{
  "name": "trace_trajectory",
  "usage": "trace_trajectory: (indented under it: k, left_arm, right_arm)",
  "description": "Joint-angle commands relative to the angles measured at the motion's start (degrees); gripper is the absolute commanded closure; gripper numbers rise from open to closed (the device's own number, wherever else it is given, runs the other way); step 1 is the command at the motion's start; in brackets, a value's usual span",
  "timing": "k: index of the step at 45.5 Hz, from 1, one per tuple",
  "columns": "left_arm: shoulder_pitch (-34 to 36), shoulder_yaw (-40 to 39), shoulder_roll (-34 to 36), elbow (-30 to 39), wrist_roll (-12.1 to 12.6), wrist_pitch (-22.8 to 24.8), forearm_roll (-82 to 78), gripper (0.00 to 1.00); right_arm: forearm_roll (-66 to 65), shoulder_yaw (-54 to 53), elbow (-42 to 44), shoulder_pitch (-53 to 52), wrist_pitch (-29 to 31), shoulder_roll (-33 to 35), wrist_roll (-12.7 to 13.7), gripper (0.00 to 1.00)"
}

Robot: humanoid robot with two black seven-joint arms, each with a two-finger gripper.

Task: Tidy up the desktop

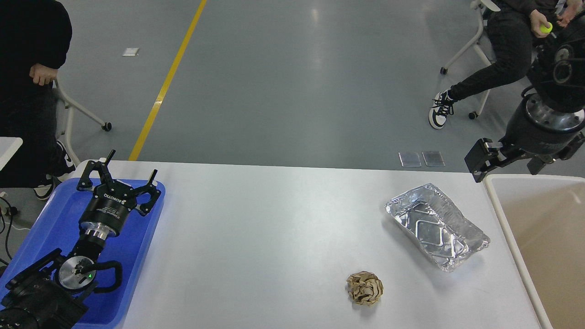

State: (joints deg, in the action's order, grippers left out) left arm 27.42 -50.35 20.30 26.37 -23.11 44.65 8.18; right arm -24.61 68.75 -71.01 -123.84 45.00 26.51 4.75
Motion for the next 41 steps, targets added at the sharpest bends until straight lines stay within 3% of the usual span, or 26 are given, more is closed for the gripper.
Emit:
trace_trajectory:
  k: [1, 28, 41]
  left_arm:
    - [0.0, 0.0, 0.0, 0.0, 0.0, 0.0, 0.0, 0.01]
    - [0.0, 0.1, 0.0, 0.0, 0.0, 0.0, 0.0, 0.01]
    - [0.0, 0.0, 0.0, 0.0, 0.0, 0.0, 0.0, 0.01]
  right_arm:
    - [0.0, 0.0, 0.0, -0.2, 0.0, -0.1, 0.0, 0.0]
    - [0.0, -1.3, 0.9, 1.0, 0.0, -0.2, 0.0, 0.0]
    - [-0.4, -3.0, 10.6, 9.2, 0.0, -0.8, 0.0, 0.0]
